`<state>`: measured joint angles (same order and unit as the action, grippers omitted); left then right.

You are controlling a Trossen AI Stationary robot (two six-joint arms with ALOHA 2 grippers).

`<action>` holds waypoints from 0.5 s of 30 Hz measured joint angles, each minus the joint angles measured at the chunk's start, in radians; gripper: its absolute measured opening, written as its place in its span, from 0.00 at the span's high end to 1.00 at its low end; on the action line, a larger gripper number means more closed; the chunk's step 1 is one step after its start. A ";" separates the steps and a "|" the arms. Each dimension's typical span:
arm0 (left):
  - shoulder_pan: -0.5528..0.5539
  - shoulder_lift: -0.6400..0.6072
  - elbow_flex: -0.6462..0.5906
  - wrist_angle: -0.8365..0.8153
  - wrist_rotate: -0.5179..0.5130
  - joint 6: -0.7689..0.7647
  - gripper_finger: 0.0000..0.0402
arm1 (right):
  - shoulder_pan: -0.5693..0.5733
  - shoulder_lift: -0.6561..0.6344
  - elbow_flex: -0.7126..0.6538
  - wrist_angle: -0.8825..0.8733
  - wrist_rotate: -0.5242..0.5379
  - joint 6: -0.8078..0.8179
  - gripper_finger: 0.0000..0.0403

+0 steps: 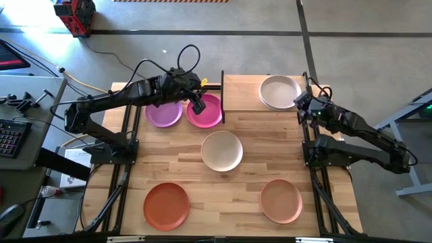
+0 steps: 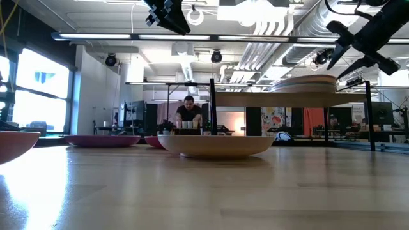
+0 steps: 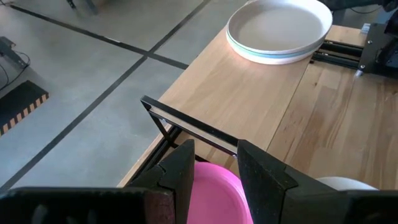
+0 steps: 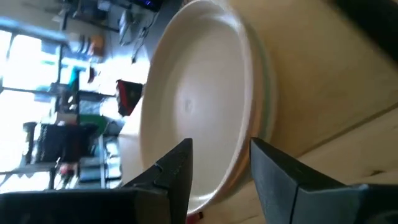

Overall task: Place and stack plates onto a shelf
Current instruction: Adjust the plates

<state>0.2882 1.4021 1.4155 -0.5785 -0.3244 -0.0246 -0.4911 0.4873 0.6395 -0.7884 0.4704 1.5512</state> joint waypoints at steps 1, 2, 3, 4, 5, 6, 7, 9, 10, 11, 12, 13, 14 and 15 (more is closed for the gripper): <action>0.000 0.000 0.000 0.000 0.000 0.000 0.72 | 0.000 0.000 0.000 0.021 -0.015 -0.020 0.66; 0.000 0.000 0.000 0.000 0.000 0.001 0.72 | 0.000 0.000 0.000 0.047 -0.039 -0.042 0.66; 0.000 0.000 0.000 0.000 0.000 0.001 0.72 | 0.001 0.002 0.000 0.076 -0.063 -0.065 0.66; 0.000 0.000 0.000 0.000 0.000 0.001 0.72 | 0.002 0.002 0.000 0.101 -0.091 -0.085 0.66; 0.000 0.000 0.000 0.000 0.000 0.000 0.72 | 0.005 0.002 0.000 0.122 -0.113 -0.100 0.66; 0.000 0.000 0.000 0.000 0.000 0.000 0.72 | 0.009 0.002 0.000 0.139 -0.123 -0.116 0.66; 0.000 0.000 0.000 0.000 0.000 0.001 0.72 | 0.015 0.002 0.000 0.152 -0.127 -0.121 0.66; 0.000 0.000 0.000 0.000 0.000 0.000 0.72 | 0.024 0.002 0.000 0.159 -0.119 -0.122 0.66; 0.000 0.000 0.000 0.000 0.000 0.000 0.72 | 0.028 0.002 0.000 0.156 -0.107 -0.124 0.66; 0.000 0.000 0.000 0.000 0.000 0.001 0.72 | 0.029 0.002 0.000 0.145 -0.100 -0.124 0.66; 0.000 0.000 0.000 0.000 0.000 0.001 0.72 | 0.029 0.002 0.000 0.125 -0.096 -0.123 0.66; 0.000 0.000 0.000 0.000 0.000 0.001 0.72 | 0.027 0.002 0.000 0.106 -0.094 -0.120 0.66; 0.000 0.000 0.000 0.000 0.000 0.001 0.72 | 0.025 0.002 0.000 0.091 -0.093 -0.119 0.66; 0.000 0.000 0.000 0.000 0.000 0.001 0.72 | 0.025 0.004 0.000 0.081 -0.093 -0.119 0.66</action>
<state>0.2882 1.4021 1.4155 -0.5785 -0.3245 -0.0235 -0.4664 0.4909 0.6399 -0.7078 0.3773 1.4326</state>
